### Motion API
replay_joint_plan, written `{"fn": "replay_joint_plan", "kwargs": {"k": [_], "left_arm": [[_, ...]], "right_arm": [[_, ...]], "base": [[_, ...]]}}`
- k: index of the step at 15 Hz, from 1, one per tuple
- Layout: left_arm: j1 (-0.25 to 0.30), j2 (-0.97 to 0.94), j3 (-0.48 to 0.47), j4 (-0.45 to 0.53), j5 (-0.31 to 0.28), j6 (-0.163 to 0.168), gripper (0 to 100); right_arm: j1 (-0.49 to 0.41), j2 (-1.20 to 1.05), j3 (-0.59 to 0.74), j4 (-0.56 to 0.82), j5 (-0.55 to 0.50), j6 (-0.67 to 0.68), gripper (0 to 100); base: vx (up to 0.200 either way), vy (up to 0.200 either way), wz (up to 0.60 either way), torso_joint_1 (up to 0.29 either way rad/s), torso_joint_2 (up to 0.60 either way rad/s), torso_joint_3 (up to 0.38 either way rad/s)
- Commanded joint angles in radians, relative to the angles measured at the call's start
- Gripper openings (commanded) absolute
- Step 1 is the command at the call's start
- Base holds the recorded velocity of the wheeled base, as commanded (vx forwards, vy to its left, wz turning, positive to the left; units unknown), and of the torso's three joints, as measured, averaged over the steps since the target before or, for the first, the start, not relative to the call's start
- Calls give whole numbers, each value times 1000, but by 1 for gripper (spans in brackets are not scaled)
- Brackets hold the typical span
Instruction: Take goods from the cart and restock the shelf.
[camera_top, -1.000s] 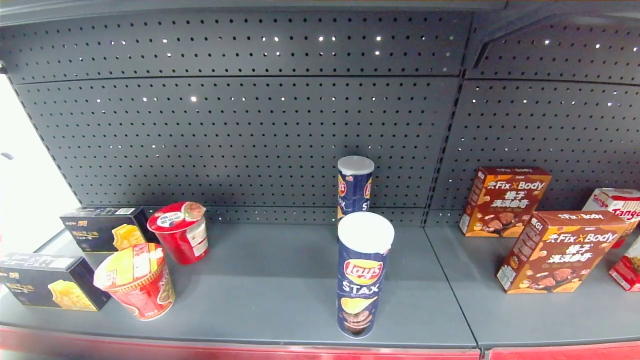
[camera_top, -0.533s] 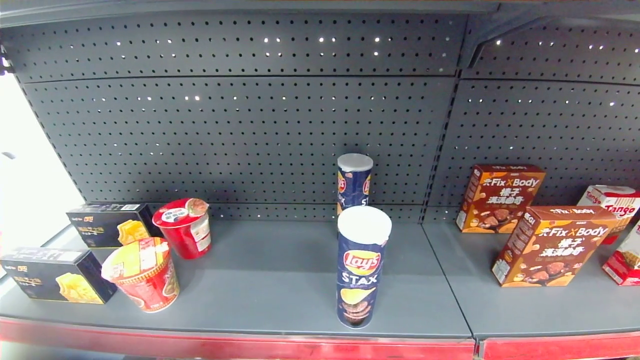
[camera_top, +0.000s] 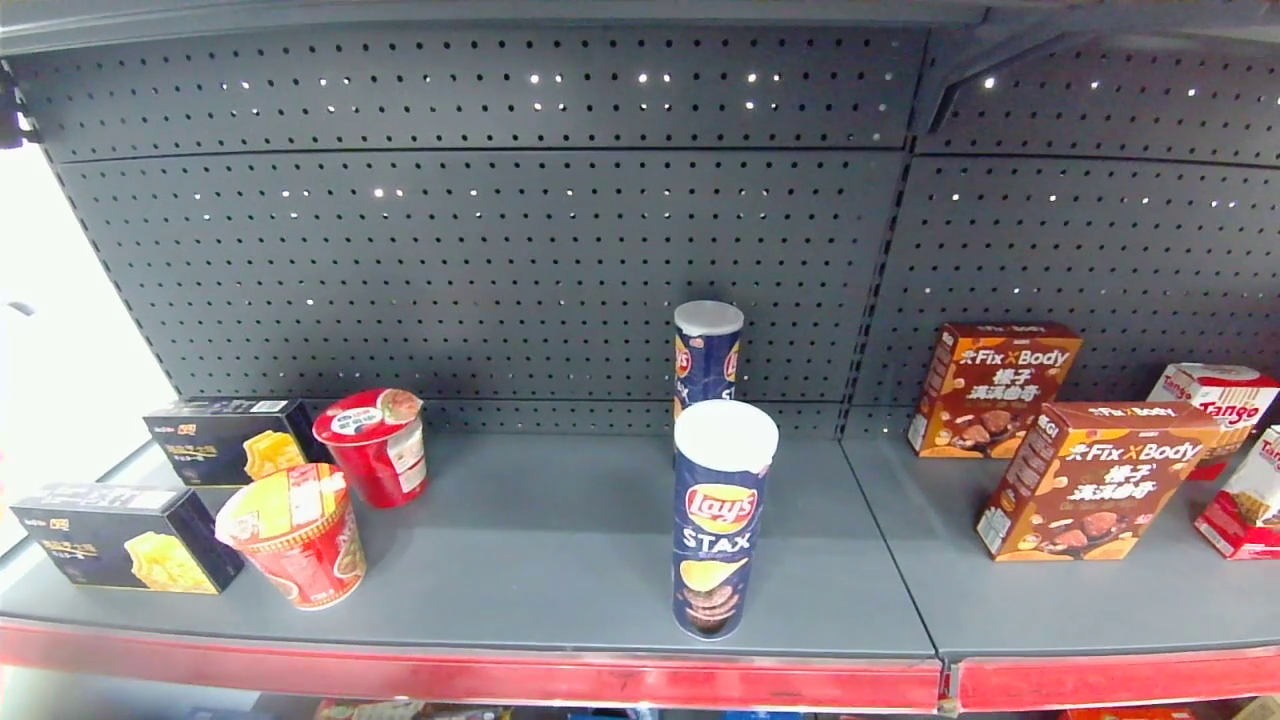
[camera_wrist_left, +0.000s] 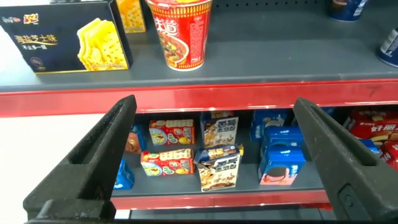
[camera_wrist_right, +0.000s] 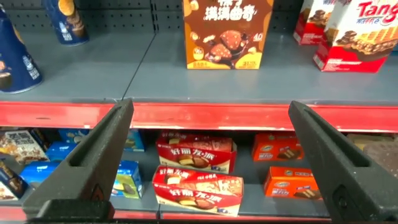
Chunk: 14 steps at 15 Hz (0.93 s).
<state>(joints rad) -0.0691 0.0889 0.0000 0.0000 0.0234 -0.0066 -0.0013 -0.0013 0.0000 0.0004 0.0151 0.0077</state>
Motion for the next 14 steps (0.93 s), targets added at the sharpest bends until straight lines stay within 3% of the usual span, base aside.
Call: {"fn": "replay_joint_plan", "kwargs": {"k": [1,14], "left_arm": [[0,2,0,0,1,0,100],[0,2,0,0,1,-1,100]], "right_arm": [[0,1,0,0,0,0,100],[0,1,0,0,0,0,100]], "base": [[0,0,0,0,0,0],[0,0,0,0,0,0]]}}
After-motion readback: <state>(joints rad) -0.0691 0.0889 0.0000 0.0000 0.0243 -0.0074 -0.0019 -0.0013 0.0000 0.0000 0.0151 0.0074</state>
